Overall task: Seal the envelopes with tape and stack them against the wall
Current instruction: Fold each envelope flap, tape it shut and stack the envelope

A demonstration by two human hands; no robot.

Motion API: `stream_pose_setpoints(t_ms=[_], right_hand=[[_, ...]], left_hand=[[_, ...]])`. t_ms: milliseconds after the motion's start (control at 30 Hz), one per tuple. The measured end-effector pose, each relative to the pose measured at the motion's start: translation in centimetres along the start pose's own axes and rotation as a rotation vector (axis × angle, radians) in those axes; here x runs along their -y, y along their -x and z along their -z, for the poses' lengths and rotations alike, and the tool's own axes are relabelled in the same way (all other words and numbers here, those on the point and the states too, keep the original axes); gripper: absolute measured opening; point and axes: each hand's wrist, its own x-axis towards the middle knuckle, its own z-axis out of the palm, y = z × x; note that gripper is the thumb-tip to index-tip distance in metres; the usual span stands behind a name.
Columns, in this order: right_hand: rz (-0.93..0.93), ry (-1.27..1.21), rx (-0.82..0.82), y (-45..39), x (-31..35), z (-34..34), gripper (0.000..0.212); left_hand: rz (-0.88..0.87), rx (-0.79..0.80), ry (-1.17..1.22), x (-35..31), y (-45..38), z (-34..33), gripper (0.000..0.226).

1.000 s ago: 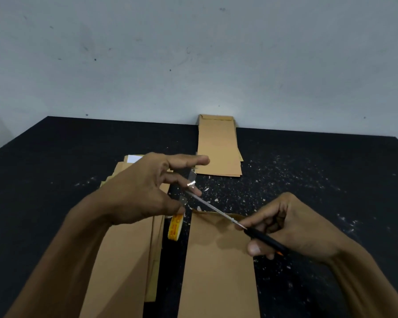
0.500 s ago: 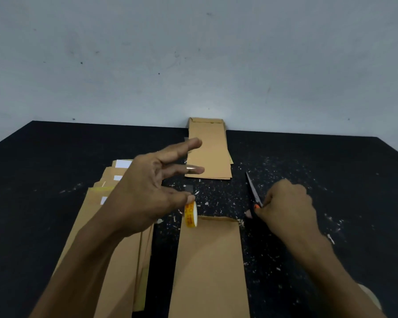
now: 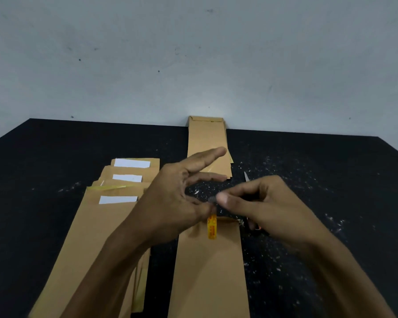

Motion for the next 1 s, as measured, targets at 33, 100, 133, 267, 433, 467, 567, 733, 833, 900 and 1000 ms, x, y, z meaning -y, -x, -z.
stream_pose_setpoints(t_ms=[33, 100, 133, 267, 433, 467, 567, 733, 833, 900, 1000], right_hand=[[-0.016, -0.08, 0.069, -0.1, -0.1, -0.2, 0.025], [-0.039, -0.178, 0.116, -0.5, -1.0, -0.3, 0.03], [-0.048, -0.233, 0.107, -0.7, -1.5, -0.3, 0.031], [-0.001, -0.398, -0.01, -0.8, -2.4, -0.7, 0.027], [0.088, -0.429, -0.217, -1.4, -2.2, -1.7, 0.024], [0.098, -0.422, -0.258, -1.6, -2.1, -1.9, 0.021], [0.088, -0.47, -0.403, -2.5, -2.1, -2.2, 0.009], [0.026, -0.424, -0.478, -4.3, -2.5, -2.1, 0.006], [-0.054, -0.353, -0.504, -5.3, -3.6, -2.3, 0.006], [-0.073, -0.22, -0.531, -5.9, -4.7, -2.2, 0.009], [-0.083, 0.113, -0.528, -6.7, -6.0, -2.1, 0.006]], left_hand=[[-0.001, 0.01, 0.003, 0.0, 0.0, -0.1, 0.087], [0.003, 0.027, 0.013, 0.0, -0.1, -0.5, 0.086], [0.016, 0.029, 0.024, 0.0, -0.1, -0.6, 0.087], [0.06, -0.037, 0.123, 0.8, -0.1, -0.6, 0.091], [0.052, -0.268, 0.245, 1.5, -0.6, -0.6, 0.095], [0.047, -0.304, 0.233, 1.5, -0.8, -0.6, 0.092], [0.049, -0.393, 0.059, 1.8, -0.9, -0.6, 0.082], [0.169, -0.383, -0.373, 3.3, -0.9, -1.3, 0.078], [0.134, -0.388, -0.553, 4.4, -1.3, -2.0, 0.037], [0.126, -0.382, -0.648, 4.8, -1.7, -2.2, 0.013], [0.174, -0.327, -0.77, 5.3, -2.3, -2.2, 0.01]])
